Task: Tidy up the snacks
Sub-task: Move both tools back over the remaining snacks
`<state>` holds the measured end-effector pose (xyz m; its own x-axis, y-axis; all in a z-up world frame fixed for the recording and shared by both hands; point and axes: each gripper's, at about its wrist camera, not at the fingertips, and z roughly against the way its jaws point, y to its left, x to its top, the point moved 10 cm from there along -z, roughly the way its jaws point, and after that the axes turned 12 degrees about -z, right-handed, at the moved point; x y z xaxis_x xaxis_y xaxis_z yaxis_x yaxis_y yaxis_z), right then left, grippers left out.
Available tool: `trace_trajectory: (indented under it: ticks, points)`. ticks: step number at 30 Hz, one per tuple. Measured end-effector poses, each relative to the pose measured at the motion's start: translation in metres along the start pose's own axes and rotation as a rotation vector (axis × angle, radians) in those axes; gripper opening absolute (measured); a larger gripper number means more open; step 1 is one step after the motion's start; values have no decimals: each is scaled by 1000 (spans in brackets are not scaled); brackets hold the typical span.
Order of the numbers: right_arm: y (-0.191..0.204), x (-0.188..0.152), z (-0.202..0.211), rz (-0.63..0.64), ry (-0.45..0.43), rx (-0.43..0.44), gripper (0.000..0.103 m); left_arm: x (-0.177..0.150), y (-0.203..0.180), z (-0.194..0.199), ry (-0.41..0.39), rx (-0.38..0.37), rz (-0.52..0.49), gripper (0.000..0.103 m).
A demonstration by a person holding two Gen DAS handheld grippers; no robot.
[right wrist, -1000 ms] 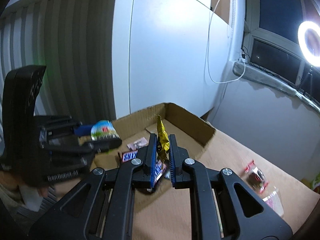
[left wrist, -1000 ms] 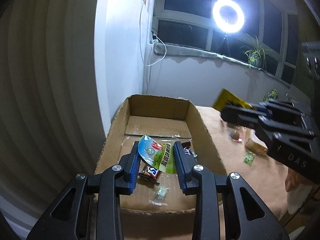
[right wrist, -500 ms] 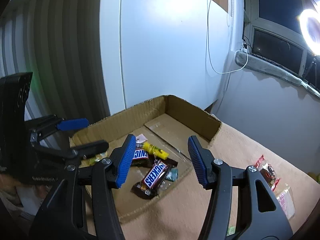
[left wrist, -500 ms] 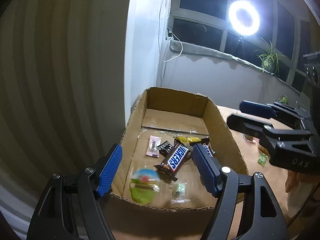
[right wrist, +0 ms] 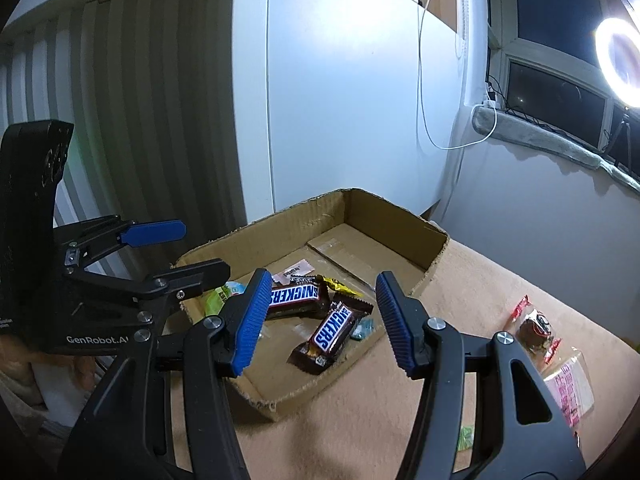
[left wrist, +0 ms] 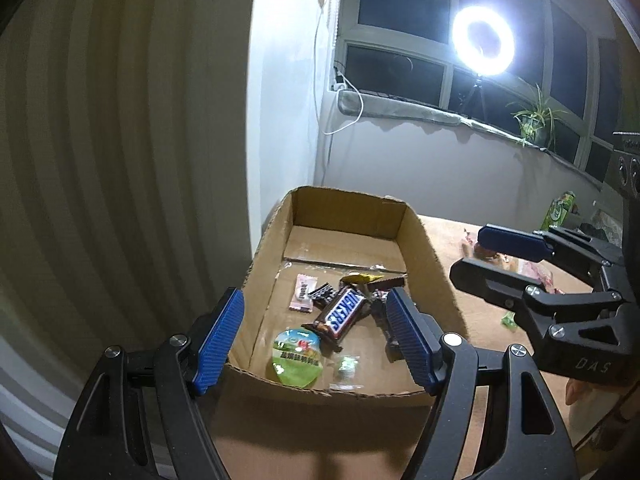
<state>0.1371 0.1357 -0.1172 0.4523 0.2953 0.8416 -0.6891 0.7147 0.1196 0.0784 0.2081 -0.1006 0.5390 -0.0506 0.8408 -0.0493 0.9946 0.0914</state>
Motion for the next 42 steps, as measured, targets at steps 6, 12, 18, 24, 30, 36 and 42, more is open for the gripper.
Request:
trace_trajectory:
  ticks: [6, 12, 18, 24, 30, 36, 42]
  points:
    - [-13, -11, 19, -21, -10, -18, 57, 6, -25, 4, 1, -17, -43, 74]
    - [-44, -27, 45, -76, -24, -52, 59, 15, -64, 2, 2, -49, -109, 75]
    - [-92, -46, 76, -156, -44, -110, 64, 23, -110, -6, 13, -105, -176, 75]
    - [-142, -67, 105, -238, -53, -177, 64, 26, -154, -17, 37, -145, -241, 75]
    - [-195, -89, 131, -335, -50, -255, 65, 23, -193, -30, 64, -183, -302, 75]
    - [-229, -109, 147, -425, -44, -288, 76, 6, -225, -60, 128, -214, -331, 75]
    - [-251, -135, 144, -511, 24, -297, 80, -8, -247, -86, 177, -247, -350, 75]
